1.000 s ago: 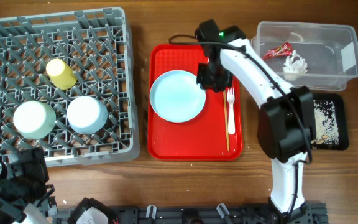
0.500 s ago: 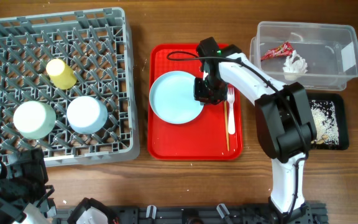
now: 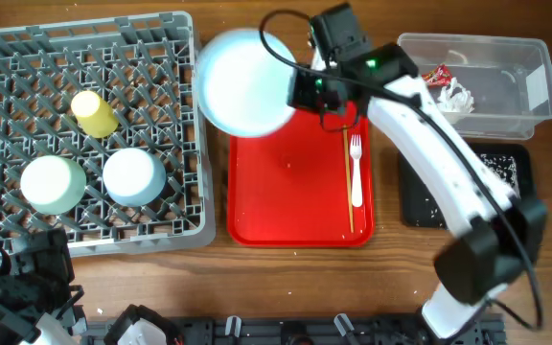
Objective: Sort waste into correct bins and load items into the dishwasher rack
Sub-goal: 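Lift the white plate and carry it left over the rack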
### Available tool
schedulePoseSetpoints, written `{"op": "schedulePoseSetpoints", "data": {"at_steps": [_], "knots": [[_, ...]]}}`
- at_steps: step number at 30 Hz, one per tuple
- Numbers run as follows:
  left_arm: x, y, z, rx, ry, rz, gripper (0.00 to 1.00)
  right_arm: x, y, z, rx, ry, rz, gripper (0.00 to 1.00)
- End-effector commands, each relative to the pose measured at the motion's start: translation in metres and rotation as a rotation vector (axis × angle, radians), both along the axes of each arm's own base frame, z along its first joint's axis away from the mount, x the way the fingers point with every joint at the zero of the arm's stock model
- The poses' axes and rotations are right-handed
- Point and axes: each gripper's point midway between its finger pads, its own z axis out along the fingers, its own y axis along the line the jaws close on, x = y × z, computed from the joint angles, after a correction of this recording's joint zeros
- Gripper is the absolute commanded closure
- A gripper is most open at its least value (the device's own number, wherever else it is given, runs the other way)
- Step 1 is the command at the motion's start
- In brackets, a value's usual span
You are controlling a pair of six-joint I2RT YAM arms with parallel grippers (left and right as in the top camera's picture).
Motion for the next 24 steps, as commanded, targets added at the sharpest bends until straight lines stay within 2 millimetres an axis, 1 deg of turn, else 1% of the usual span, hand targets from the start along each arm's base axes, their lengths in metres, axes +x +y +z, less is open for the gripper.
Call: {"op": "schedulePoseSetpoints", "data": {"at_steps": [1, 2, 4, 6, 7, 9, 10, 11, 12, 13, 14, 16, 18, 19, 20, 22, 24], "knots": [[-0.003, 0.002, 0.0, 0.017, 0.013, 0.001, 0.0, -0.008, 0.038, 0.014, 0.042, -0.038, -0.082, 0.96], [-0.003, 0.002, 0.0, 0.017, 0.013, 0.001, 0.0, -0.007, 0.042, 0.013, 0.032, -0.048, -0.108, 0.96], [-0.003, 0.002, 0.0, 0.017, 0.013, 0.001, 0.0, -0.009, 0.056, 0.01, 0.004, -0.093, -0.152, 0.96], [-0.003, 0.002, 0.0, 0.017, 0.013, 0.0, 0.01, -0.017, 0.08, 0.011, -0.004, -0.148, -0.135, 0.96], [-0.003, 0.002, 0.0, 0.017, 0.013, 0.001, 0.01, -0.022, 0.096, 0.013, 0.004, -0.178, -0.114, 0.95], [-0.003, 0.002, 0.0, 0.017, 0.013, 0.0, 0.01, -0.031, 0.124, 0.011, 0.019, -0.216, -0.076, 0.96], [-0.003, 0.002, 0.0, 0.017, 0.013, 0.0, 0.01, -0.035, 0.136, 0.006, 0.025, -0.227, -0.06, 0.96], [-0.003, 0.002, 0.0, 0.017, 0.013, 0.0, 0.01, -0.039, 0.154, 0.0, 0.042, -0.235, -0.045, 0.96], [-0.003, 0.002, 0.0, 0.017, 0.013, 0.0, 0.01, -0.042, 0.163, -0.007, 0.055, -0.225, -0.045, 0.96], [-0.003, 0.002, 0.0, 0.017, 0.013, 0.0, 0.01, -0.046, 0.178, -0.023, 0.077, -0.191, -0.045, 0.96], [-0.003, 0.002, 0.0, 0.017, 0.013, 0.0, 0.01, -0.049, 0.185, -0.031, 0.086, -0.172, -0.029, 0.96], [-0.003, 0.002, 0.0, 0.017, 0.013, 0.0, 0.01, -0.064, 0.208, -0.055, 0.127, -0.094, 0.055, 0.95], [-0.003, 0.002, 0.0, 0.017, 0.013, 0.0, 0.01, -0.074, 0.22, -0.067, 0.148, -0.051, 0.1, 0.95], [-0.003, 0.002, 0.0, 0.017, 0.013, 0.0, 0.01, -0.078, 0.225, -0.073, 0.154, -0.031, 0.12, 0.92], [-0.003, 0.002, 0.0, 0.017, 0.013, 0.0, 0.01, -0.084, 0.228, -0.078, 0.154, -0.016, 0.137, 0.84], [-0.003, 0.002, 0.0, 0.017, 0.013, 0.0, 0.01, -0.097, 0.236, -0.079, 0.161, -0.001, 0.197, 0.76], [-0.003, 0.002, 0.0, 0.017, 0.013, 0.0, 0.01, -0.107, 0.242, -0.078, 0.172, 0.006, 0.263, 0.62]]}}
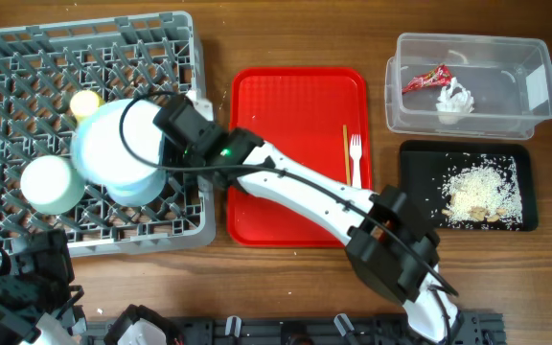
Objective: Sort waste into correct bins and load items into the dishwasher rack
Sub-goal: 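Lift the white plate and carry it left over the rack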
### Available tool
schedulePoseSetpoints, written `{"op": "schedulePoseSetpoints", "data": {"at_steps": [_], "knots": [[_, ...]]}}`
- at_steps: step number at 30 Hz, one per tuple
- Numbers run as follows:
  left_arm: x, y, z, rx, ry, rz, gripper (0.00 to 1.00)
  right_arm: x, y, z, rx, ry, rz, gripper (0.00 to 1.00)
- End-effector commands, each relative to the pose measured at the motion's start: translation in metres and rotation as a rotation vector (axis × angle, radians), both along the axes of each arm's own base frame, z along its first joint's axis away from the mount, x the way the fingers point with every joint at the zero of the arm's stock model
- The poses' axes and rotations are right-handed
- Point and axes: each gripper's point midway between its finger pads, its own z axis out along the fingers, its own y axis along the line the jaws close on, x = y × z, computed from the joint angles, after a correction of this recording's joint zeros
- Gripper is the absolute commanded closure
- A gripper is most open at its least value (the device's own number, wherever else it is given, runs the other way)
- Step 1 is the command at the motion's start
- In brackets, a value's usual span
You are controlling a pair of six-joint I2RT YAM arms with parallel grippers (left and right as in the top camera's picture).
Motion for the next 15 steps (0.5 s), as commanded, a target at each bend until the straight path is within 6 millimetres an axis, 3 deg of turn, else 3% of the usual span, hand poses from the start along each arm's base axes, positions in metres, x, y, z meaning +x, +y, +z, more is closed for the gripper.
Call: {"op": "schedulePoseSetpoints", "data": {"at_steps": [1, 3, 5, 9, 10, 11, 12, 13, 15], "knots": [[-0.003, 0.002, 0.001, 0.015, 0.011, -0.001, 0.01, -0.029, 0.017, -0.001, 0.035, 0.039, 0.157, 0.54], [-0.003, 0.002, 0.001, 0.015, 0.011, -0.002, 0.0, -0.035, 0.015, 0.007, 0.054, 0.062, 0.198, 0.52], [-0.003, 0.002, 0.001, 0.026, 0.016, -0.038, 0.0, -0.028, 0.004, 0.026, 0.068, 0.056, 0.181, 0.51], [0.015, -0.01, 0.005, 0.03, -0.063, -0.248, 0.0, 0.008, -0.05, 0.094, 0.094, -0.066, 0.144, 0.43], [0.024, -0.015, 0.009, 0.032, -0.117, -0.328, 0.01, 0.018, -0.072, 0.112, 0.093, -0.092, 0.117, 0.36], [0.034, -0.022, 0.014, 0.033, -0.177, -0.409, 0.01, 0.027, -0.096, 0.127, 0.087, -0.113, 0.09, 0.25], [0.042, -0.029, 0.019, 0.031, -0.235, -0.475, 0.02, 0.036, -0.122, 0.139, 0.075, -0.126, 0.053, 0.08], [0.049, -0.035, 0.024, 0.028, -0.284, -0.524, 0.04, 0.045, -0.153, 0.152, 0.062, -0.134, 0.003, 0.01], [0.056, -0.042, 0.03, 0.013, -0.346, -0.578, 0.05, 0.058, -0.206, 0.164, 0.041, -0.121, -0.106, 0.0]]}}
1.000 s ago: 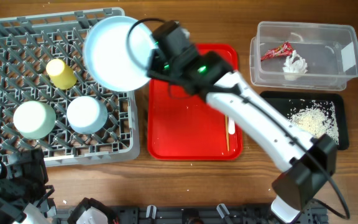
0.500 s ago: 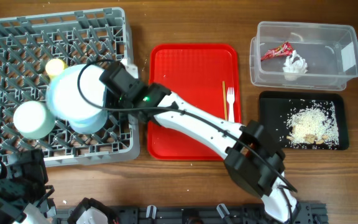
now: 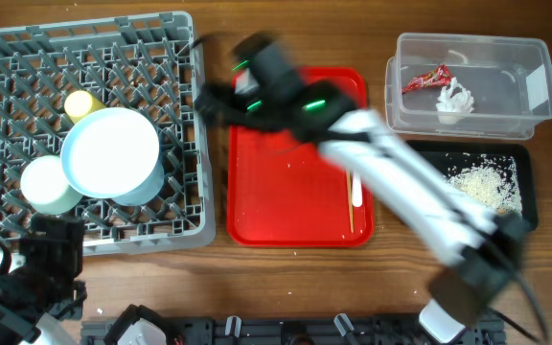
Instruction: Sort waste into correct bins and load items into the dishwasher rack
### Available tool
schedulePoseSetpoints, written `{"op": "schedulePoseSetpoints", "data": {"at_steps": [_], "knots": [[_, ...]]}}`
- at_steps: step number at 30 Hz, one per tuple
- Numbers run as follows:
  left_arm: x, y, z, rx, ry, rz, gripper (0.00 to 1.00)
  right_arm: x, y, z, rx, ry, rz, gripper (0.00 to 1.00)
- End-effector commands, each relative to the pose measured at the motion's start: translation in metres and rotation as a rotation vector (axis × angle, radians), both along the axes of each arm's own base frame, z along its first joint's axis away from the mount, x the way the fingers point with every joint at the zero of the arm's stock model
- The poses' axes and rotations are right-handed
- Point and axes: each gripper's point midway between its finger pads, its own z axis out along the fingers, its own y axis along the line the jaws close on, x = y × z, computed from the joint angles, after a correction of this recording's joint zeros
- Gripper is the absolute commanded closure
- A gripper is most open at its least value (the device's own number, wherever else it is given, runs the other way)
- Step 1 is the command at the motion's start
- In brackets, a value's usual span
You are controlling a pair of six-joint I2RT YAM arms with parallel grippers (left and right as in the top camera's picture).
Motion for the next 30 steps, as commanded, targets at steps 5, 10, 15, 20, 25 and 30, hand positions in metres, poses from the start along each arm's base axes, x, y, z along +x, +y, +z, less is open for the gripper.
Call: {"op": "schedulePoseSetpoints", "data": {"at_steps": [5, 10, 15, 20, 25, 30], "knots": [[0.048, -0.028, 0.03, -0.05, -0.177, -0.421, 0.01, 0.041, -0.177, 0.034, -0.055, 0.029, -0.346, 0.0], [0.098, -0.018, 0.059, 0.063, -0.043, -0.593, 0.0, 0.052, -0.244, 0.018, -0.119, 0.091, -0.515, 0.0], [0.148, 0.032, 0.066, 0.288, 0.03, -0.54, 0.0, 0.049, -0.313, 0.005, -0.371, 0.075, -0.733, 0.0], [0.15, 0.093, 0.051, 0.279, 0.09, -0.328, 0.0, 0.051, -0.314, 0.006, -0.371, 0.066, -0.745, 0.0], [0.149, 0.127, 0.024, 0.144, 0.049, -0.381, 0.0, 0.051, -0.314, 0.006, -0.371, 0.066, -0.745, 0.0], [0.163, 0.139, -0.017, 0.039, 0.09, -0.435, 0.0, 0.051, -0.314, 0.006, -0.372, 0.066, -0.744, 0.0]]}}
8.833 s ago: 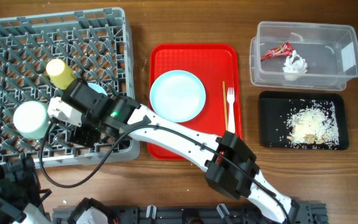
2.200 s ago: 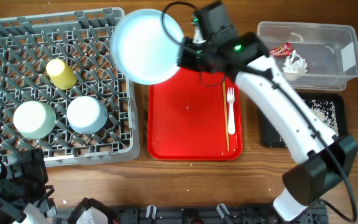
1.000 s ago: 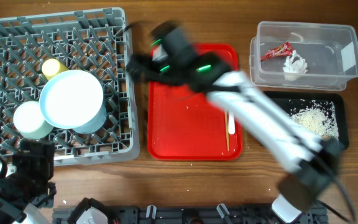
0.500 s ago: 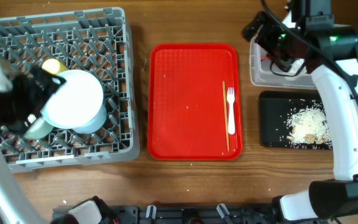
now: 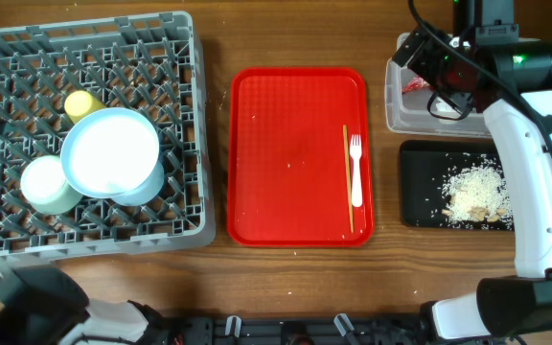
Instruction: Sort waste into correct bins and load items into the dishwasher rack
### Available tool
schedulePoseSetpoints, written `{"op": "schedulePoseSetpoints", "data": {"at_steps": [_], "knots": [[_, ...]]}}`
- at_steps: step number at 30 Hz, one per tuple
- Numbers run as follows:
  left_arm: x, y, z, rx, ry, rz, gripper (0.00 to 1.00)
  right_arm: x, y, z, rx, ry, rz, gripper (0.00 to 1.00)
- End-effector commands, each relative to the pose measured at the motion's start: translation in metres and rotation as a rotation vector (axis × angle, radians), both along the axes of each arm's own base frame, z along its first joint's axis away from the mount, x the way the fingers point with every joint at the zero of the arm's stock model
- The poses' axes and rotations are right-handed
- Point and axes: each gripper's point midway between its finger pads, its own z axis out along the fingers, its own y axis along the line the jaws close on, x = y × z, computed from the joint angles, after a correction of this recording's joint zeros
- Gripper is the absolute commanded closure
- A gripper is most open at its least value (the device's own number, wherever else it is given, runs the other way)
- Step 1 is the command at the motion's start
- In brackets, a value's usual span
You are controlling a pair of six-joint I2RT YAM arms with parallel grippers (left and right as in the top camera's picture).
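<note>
The grey dishwasher rack (image 5: 27,48) at the left holds a white plate (image 5: 111,153), which lies over a light blue cup (image 5: 149,190). A pale green cup (image 5: 44,186) and a yellow cup (image 5: 80,103) sit beside it. A white fork (image 5: 355,171) and a thin wooden stick (image 5: 346,177) lie on the right side of the red tray (image 5: 290,144). My right gripper (image 5: 416,59) hovers over the left end of the clear bin (image 5: 535,96), apparently open with nothing in it. A dark blurred shape at the left edge may be my left arm; its gripper cannot be made out.
A red wrapper (image 5: 410,84) lies in the clear bin, partly under my right wrist. A black tray (image 5: 420,206) with a heap of rice (image 5: 475,190) sits below the bin. The right arm runs along the table's right edge.
The right arm has moved from the top left of the red tray to above the clear bin at the far right. The plate stays in the rack. A dark shape now shows at the left edge.
The right gripper first held the white plate above the top left of the red tray. Then it held the plate over the cups in the rack. Then the plate lay in the rack with the gripper apart from it, and the arm is now over the clear bin.
</note>
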Motion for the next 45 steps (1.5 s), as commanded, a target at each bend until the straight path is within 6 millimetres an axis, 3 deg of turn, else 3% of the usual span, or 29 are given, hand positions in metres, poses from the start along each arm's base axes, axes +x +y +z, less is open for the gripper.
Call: {"op": "schedulePoseSetpoints", "data": {"at_steps": [1, 5, 10, 13, 16, 19, 22, 25, 37, 42, 45], "knots": [[0.017, 0.003, -0.029, -0.084, 0.012, -0.105, 0.03, 0.002, -0.005, -0.003, -0.026, 0.004, -0.013, 0.0], [0.022, -0.015, -0.075, -0.255, 0.042, -0.204, 0.23, 0.002, -0.005, -0.003, -0.026, 0.004, -0.013, 0.0], [0.01, -0.027, -0.122, -0.328, 0.101, -0.216, 0.24, 0.002, -0.005, -0.003, -0.026, 0.004, -0.013, 0.0], [0.011, -0.035, -0.14, -0.366, 0.075, -0.221, 0.24, 0.002, -0.005, -0.003, -0.026, 0.004, -0.013, 0.0], [0.025, -0.048, -0.135, -0.407, -0.053, -0.31, 0.25, 0.002, -0.005, -0.003, -0.026, 0.004, -0.013, 0.0], [0.026, -0.049, -0.134, -0.406, -0.059, -0.322, 0.26, 0.002, -0.005, -0.003, -0.026, 0.004, -0.013, 0.0], [0.026, -0.051, -0.135, -0.402, -0.052, -0.329, 0.34, 0.002, -0.005, -0.003, -0.026, 0.004, -0.013, 0.0], [0.026, -0.052, -0.139, -0.395, -0.031, -0.337, 0.4, 0.002, -0.005, -0.003, -0.026, 0.005, -0.013, 0.0], [0.018, -0.051, -0.16, -0.265, 0.195, -0.304, 0.45, 0.002, -0.005, -0.003, -0.026, 0.004, -0.013, 0.0], [0.025, -0.057, -0.16, -0.248, 0.187, -0.335, 0.49, 0.002, -0.005, -0.003, -0.026, 0.004, -0.013, 0.0], [0.028, -0.059, -0.161, -0.241, 0.183, -0.344, 0.57, 0.002, -0.005, -0.003, -0.026, 0.004, -0.013, 0.0]]}}
